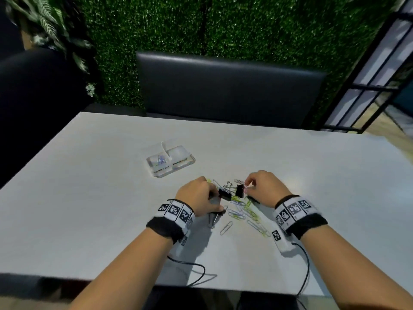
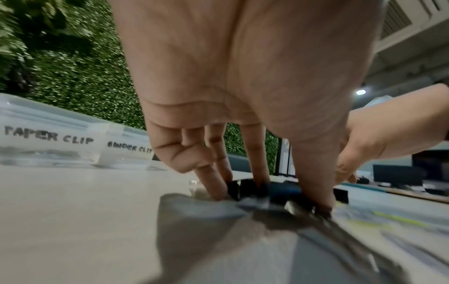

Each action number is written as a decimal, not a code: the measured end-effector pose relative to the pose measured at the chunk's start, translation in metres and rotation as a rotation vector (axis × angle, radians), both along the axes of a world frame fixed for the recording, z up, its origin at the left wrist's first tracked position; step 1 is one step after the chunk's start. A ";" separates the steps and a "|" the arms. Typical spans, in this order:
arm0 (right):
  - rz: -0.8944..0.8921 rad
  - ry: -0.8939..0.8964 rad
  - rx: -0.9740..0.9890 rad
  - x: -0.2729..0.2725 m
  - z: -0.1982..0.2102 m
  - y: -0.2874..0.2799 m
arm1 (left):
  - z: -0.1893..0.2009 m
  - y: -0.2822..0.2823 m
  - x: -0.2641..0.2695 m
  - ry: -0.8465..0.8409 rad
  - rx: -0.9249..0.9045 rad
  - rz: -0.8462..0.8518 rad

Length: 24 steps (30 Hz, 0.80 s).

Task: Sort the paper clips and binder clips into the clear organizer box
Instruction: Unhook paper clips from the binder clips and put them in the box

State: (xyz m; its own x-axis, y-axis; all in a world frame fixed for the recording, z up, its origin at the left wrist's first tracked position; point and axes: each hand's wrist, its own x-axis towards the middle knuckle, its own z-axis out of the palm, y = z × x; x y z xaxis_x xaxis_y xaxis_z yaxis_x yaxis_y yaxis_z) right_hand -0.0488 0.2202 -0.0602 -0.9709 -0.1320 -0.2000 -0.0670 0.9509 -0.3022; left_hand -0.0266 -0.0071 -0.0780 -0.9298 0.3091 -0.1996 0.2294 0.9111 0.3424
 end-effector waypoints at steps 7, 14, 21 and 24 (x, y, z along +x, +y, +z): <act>-0.043 0.033 0.049 0.015 -0.025 0.016 | -0.008 0.013 0.012 -0.006 0.012 0.011; -0.045 0.023 0.012 0.011 -0.026 0.019 | -0.009 0.017 0.013 -0.037 0.038 -0.024; -0.256 0.006 0.026 0.017 -0.019 0.043 | -0.011 0.014 0.009 -0.068 0.104 0.015; -0.294 -0.042 0.033 0.019 -0.019 0.051 | -0.004 -0.006 0.006 -0.112 0.173 0.093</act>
State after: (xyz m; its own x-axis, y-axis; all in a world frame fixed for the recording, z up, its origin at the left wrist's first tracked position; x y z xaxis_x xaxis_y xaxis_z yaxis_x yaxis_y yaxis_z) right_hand -0.0302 0.2707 -0.0788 -0.9573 0.1611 -0.2400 0.2247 0.9370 -0.2676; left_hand -0.0205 -0.0135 -0.0825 -0.9311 0.2614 -0.2544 0.0987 0.8520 0.5142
